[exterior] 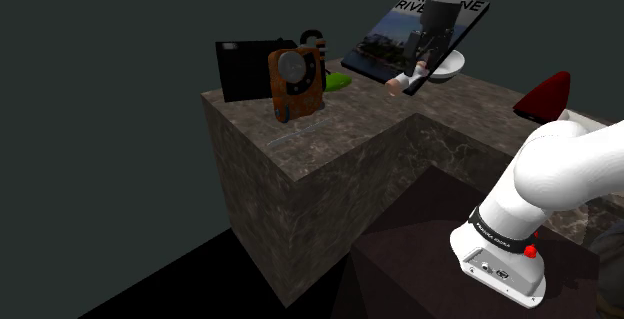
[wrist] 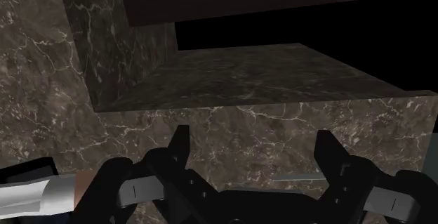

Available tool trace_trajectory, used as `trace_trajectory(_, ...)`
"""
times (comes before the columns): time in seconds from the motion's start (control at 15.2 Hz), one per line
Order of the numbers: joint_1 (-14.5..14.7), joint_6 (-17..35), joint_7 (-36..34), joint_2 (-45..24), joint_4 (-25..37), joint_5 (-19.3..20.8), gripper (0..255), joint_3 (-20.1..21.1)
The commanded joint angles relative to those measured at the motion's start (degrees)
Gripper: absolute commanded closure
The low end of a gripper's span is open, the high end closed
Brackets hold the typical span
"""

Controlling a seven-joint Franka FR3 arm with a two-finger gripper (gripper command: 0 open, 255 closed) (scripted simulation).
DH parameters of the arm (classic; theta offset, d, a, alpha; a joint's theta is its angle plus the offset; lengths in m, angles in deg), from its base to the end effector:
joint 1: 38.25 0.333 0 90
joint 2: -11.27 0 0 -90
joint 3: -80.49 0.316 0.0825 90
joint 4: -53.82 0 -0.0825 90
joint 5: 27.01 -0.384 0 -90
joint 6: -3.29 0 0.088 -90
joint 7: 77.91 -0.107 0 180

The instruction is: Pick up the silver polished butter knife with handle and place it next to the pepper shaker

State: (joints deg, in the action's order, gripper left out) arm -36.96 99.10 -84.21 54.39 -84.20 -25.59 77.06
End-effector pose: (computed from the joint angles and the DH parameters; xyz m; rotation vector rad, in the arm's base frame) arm 0.3234 -0.0187 0.5633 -3.1181 0.2016 -0.0223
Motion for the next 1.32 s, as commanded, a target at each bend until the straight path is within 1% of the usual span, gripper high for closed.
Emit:
trace_trajectory(0.0,0.0,0.0,0.0,0.0,0.0,0.0,0,0.0)
trace_trajectory(0.33,-1.5,5.2,-18.4,-2.8,-2.6,-5.7,0,8.1)
trace_trajectory(0.73,-3.8,12.5,-40.0,-11.1,-1.2,-10.8,0,17.5)
trace_trajectory(0.99,-6.0,17.5,-54.4,-19.0,2.1,-12.0,0,23.1)
trace_trajectory(1.25,-8.5,22.0,-69.1,-28.1,7.0,-10.7,0,27.9)
